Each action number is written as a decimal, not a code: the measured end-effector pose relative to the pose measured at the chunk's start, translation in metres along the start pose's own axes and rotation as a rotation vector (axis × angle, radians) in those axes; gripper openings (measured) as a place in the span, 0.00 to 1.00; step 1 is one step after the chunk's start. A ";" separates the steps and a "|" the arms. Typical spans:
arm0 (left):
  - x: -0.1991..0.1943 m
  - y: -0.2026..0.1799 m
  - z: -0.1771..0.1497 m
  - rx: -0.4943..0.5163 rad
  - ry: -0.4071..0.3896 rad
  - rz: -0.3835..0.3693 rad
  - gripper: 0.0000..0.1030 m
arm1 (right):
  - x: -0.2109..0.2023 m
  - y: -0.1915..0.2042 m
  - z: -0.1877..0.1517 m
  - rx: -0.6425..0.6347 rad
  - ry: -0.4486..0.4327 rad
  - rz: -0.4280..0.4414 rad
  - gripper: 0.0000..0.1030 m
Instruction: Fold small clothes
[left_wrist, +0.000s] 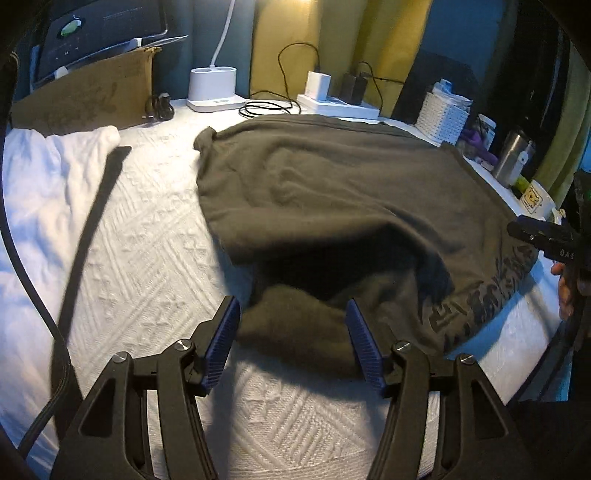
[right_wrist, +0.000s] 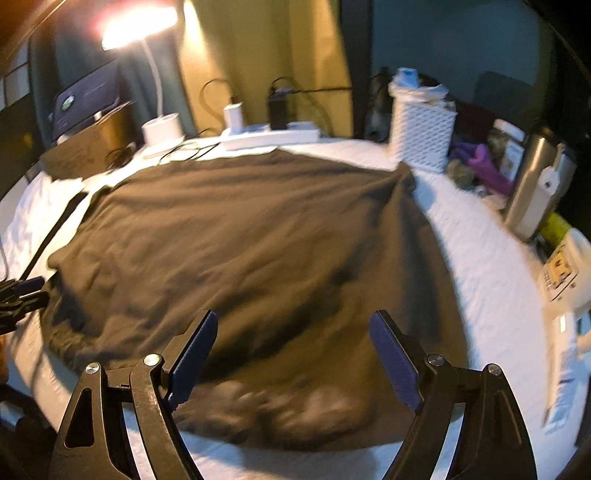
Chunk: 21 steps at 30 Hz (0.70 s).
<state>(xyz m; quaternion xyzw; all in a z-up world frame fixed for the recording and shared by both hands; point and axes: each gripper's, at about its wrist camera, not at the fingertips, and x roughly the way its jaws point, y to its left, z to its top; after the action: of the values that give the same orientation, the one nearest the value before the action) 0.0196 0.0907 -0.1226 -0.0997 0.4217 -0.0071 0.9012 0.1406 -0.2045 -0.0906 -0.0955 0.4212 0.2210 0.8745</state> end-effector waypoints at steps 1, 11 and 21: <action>0.000 -0.001 -0.002 0.007 -0.006 -0.007 0.44 | 0.001 0.006 -0.002 -0.007 -0.002 0.010 0.83; -0.029 -0.010 -0.012 0.018 -0.032 0.022 0.09 | 0.016 0.049 -0.005 -0.076 0.009 0.071 0.83; -0.041 -0.023 -0.039 -0.012 0.060 0.028 0.08 | 0.026 0.063 -0.016 -0.129 0.039 0.068 0.83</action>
<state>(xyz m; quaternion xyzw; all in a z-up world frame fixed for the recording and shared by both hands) -0.0348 0.0652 -0.1114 -0.0992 0.4497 0.0050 0.8876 0.1147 -0.1459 -0.1197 -0.1414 0.4263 0.2754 0.8500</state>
